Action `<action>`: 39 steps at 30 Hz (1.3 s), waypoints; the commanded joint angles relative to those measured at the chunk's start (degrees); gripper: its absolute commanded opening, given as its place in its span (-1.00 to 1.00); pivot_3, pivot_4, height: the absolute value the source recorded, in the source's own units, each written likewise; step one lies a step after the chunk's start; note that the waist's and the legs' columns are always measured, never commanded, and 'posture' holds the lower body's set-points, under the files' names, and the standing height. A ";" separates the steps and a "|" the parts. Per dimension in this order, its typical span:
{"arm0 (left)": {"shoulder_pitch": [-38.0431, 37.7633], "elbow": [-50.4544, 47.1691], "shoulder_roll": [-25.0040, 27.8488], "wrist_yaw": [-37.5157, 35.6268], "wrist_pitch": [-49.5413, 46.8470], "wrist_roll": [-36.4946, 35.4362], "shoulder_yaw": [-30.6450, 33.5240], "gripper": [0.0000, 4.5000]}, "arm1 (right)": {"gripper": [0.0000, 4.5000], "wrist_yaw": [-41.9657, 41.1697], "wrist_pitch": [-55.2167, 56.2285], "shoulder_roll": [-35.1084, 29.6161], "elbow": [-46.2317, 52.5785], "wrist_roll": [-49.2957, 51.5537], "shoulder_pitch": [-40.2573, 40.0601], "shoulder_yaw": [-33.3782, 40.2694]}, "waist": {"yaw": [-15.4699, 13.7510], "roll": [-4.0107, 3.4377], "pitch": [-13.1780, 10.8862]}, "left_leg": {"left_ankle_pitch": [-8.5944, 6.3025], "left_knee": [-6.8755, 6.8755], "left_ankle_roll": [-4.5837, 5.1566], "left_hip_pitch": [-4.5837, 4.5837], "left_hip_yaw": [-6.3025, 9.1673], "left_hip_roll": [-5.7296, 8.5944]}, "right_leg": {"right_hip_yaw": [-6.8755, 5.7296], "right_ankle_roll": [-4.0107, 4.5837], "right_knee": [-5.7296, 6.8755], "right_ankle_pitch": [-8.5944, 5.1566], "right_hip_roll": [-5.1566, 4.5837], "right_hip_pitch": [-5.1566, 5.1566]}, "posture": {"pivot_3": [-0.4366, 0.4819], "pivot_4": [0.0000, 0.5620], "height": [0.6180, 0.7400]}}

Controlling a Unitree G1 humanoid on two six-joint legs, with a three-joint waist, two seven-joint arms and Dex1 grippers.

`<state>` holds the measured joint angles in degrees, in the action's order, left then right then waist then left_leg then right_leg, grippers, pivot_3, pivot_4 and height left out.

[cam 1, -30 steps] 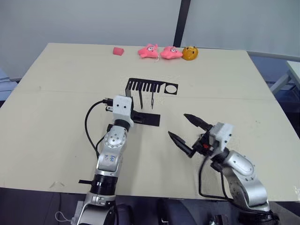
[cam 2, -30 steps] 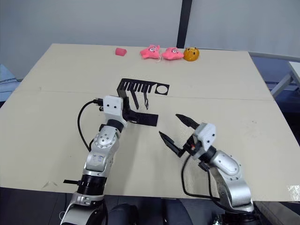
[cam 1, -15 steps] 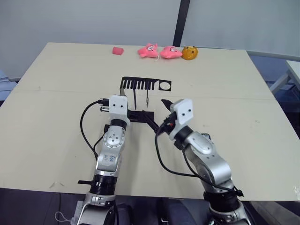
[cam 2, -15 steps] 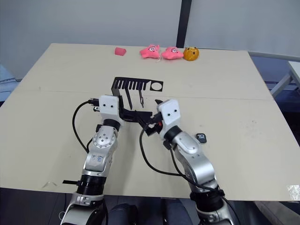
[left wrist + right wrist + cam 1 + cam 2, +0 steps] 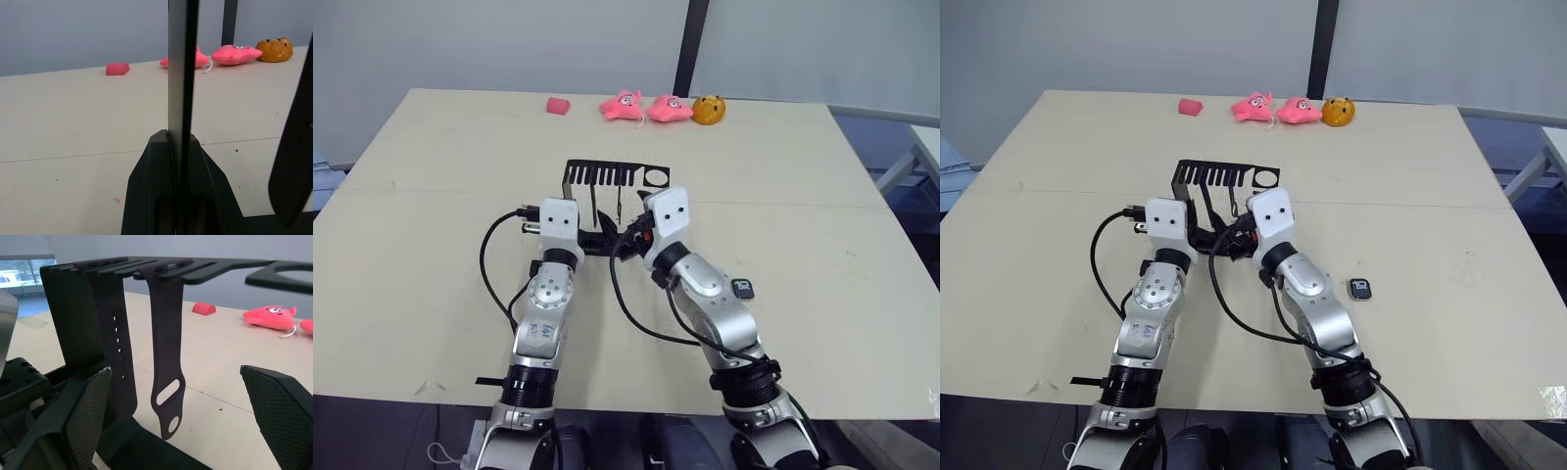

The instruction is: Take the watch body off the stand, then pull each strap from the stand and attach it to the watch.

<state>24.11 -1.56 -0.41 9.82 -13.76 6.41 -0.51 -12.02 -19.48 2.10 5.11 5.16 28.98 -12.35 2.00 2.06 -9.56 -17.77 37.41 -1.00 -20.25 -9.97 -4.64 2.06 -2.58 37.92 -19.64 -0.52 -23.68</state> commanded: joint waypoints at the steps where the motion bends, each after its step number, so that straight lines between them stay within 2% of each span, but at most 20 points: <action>1: -0.56 -1.55 -0.74 -0.23 -0.34 -0.27 -0.14 -1.00 | 0.63 1.13 2.89 1.44 0.01 -0.71 1.21 0.27 | 0.01 0.00 0.00 | 0.00 0.00 0.00 0.00 0.00 0.00 | 0.00 0.00 0.00 0.00 0.00 0.00 | -0.05 -0.47 1.00; 7: -0.78 -1.61 -0.90 -0.41 -0.49 -0.60 -0.16 -1.00 | -0.72 0.08 5.81 2.17 -1.03 -1.12 1.23 -0.31 | 0.00 0.00 0.00 | 0.00 0.01 0.00 0.00 0.00 0.00 | 0.00 0.00 -0.01 0.00 -0.01 0.00 | -0.05 -0.47 1.00; 8: -0.79 -1.55 -0.90 -0.45 -0.47 -0.66 -0.15 -1.00 | -0.91 -0.22 6.38 2.20 -1.03 -1.05 1.17 -0.45 | 0.00 0.00 0.00 | 0.00 0.00 0.00 0.00 0.00 0.00 | 0.00 0.00 -0.01 0.00 -0.01 0.00 | -0.05 -0.47 1.00; 9: -0.83 -1.56 -0.90 -0.49 -0.46 -0.70 -0.15 -1.00 | -0.98 -0.42 6.80 2.23 -1.03 -1.02 1.10 -0.55 | 0.01 0.00 0.00 | 0.00 0.00 0.00 0.00 0.00 0.00 | 0.00 0.00 -0.01 0.00 -0.01 0.00 | -0.05 -0.47 1.00; 20: -1.33 -1.74 -1.02 -0.99 -0.76 -1.17 0.03 -1.00 | -0.98 -2.09 14.36 -1.37 0.33 -6.08 0.37 -4.10 | 0.00 0.00 0.00 | 0.00 -0.05 0.00 0.00 0.00 0.00 | 0.00 0.00 -0.07 0.00 -0.01 0.00 | -0.05 -0.47 1.00; 25: -1.33 -1.88 -1.03 -1.28 -1.08 -1.36 0.29 -1.00 | -0.98 -4.91 16.14 -4.98 4.37 -6.63 -3.74 -5.59 | -0.02 0.00 0.00 | -0.01 -0.09 0.00 -0.01 0.00 0.00 | 0.00 0.00 -0.10 0.00 -0.01 0.00 | -0.05 -0.47 1.00; 39: -0.98 -1.96 -1.21 -2.53 -2.92 -2.52 1.03 -1.00 | -0.98 -9.04 18.97 -14.76 11.07 -5.38 -12.97 -1.80 | -0.08 0.01 0.00 | 0.02 -0.11 -0.05 0.05 0.01 0.00 | 0.01 0.00 -0.09 0.00 0.00 0.03 | -0.05 -0.47 1.00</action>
<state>23.58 -3.15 -1.17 7.90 -15.63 4.53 0.72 -19.42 -2.13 -11.82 13.04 -1.53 16.58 -15.49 1.92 2.07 -9.56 -17.76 37.31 -1.04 -20.22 -9.96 -4.63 2.07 -2.58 37.80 -19.63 -0.54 -23.64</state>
